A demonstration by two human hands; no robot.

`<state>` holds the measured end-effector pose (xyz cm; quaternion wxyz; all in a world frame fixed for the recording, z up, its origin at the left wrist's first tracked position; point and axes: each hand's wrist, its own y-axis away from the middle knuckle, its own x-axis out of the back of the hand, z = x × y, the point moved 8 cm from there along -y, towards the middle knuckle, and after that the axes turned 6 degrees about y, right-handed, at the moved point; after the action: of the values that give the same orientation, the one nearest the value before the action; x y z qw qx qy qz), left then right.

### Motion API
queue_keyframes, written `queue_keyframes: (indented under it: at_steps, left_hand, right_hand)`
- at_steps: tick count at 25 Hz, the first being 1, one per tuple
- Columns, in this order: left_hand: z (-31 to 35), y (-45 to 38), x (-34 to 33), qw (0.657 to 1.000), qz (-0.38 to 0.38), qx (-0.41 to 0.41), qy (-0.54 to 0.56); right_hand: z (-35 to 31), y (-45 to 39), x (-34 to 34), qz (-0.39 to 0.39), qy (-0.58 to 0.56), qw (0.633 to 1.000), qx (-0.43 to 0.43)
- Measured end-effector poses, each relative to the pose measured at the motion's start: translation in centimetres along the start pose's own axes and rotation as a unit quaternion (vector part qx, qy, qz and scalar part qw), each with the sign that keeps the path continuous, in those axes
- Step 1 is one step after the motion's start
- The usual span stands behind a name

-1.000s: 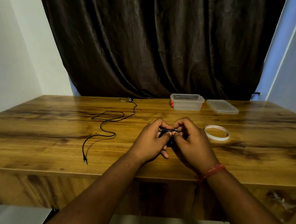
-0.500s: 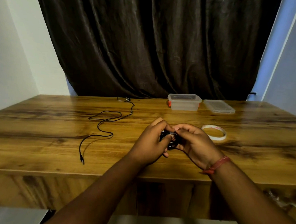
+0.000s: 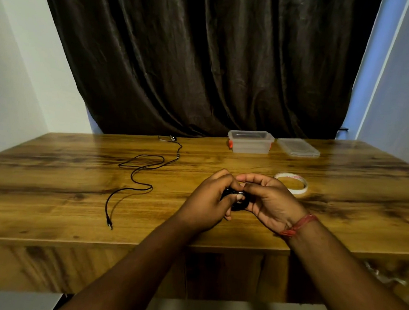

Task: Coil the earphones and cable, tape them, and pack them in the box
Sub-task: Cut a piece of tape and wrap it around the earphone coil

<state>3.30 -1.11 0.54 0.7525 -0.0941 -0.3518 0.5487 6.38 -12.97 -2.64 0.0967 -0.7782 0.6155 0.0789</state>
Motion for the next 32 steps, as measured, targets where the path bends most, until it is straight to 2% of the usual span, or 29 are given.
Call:
queue_keyframes:
  at_steps: [7,12,17,26,29,32]
  left_hand:
    - [-0.5,0.0,-0.2,1.0,-0.005,0.016,0.014]
    - [-0.8,-0.1,0.2,0.999,0.023,0.041,0.004]
    - [-1.6,-0.1,0.6,0.99,0.062,0.096,0.082]
    - [-2.4,-0.2,0.8,0.977,0.081,0.125,0.151]
    - [-2.8,-0.3,0.6,0.964,0.076,0.147,0.209]
    - [-3.3,-0.4,0.6,0.954,0.079,0.176,0.231]
  right_hand:
    - [0.0,0.0,0.2,0.024,0.0,1.0,-0.007]
    - [-0.8,0.1,0.4,0.06,0.05,0.995,0.067]
    - [-1.8,0.6,0.2,0.083,0.129,0.98,0.13]
    - [-2.5,1.0,-0.4,0.075,0.155,0.969,0.179]
    - [-3.0,1.3,-0.9,0.072,0.213,0.951,0.21]
    - [-3.7,1.9,-1.4,0.089,0.311,0.913,0.247]
